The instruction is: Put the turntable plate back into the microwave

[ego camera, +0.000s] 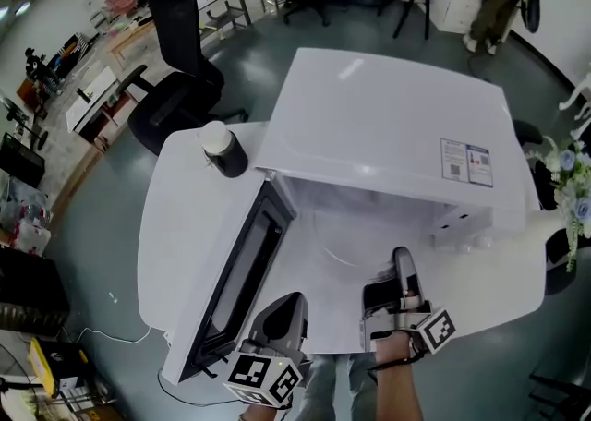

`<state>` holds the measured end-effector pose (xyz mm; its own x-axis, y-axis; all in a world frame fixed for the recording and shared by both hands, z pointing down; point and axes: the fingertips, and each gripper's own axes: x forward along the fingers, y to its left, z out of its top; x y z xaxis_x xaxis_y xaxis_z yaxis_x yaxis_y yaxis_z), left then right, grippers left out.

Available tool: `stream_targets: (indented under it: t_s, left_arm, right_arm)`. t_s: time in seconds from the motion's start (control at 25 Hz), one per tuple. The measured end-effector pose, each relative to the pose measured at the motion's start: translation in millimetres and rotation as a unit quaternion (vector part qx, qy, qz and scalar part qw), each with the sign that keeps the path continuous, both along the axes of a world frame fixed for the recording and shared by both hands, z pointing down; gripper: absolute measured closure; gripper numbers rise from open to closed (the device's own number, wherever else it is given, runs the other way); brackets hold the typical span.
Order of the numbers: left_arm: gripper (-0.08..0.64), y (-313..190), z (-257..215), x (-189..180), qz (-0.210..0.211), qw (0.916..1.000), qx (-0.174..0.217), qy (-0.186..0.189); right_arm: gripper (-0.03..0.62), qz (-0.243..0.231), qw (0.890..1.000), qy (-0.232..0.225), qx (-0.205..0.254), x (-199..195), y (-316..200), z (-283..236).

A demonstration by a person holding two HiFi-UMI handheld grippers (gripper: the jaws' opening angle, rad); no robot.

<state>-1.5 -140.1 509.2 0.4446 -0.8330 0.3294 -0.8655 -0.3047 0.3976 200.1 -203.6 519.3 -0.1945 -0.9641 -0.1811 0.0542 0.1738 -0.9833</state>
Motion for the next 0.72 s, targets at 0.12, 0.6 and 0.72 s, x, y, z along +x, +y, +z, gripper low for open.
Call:
stream_targets:
  t_s: [0.12,0.6,0.72]
  left_arm:
    - [0.560,-3.9,1.7,-1.6,-0.001,1.0000,-0.002,0.002]
    - [0.560,-21.4,3.7,0.9,0.003,1.0000,0.000,0.003]
    - [0.560,-24.9,3.8,3.2,0.005,1.0000,-0.001,0.007]
  right_arm:
    - [0.534,0.010,1.000,-0.004,0.000,0.3,-9.4,0.3]
    - [0.534,0.030,0.999,0.012,-0.002,3.1,-45.0,-3.7]
    - [0.534,0.038,0.999,0.004,-0.010,4.2,-50.9,-0.7]
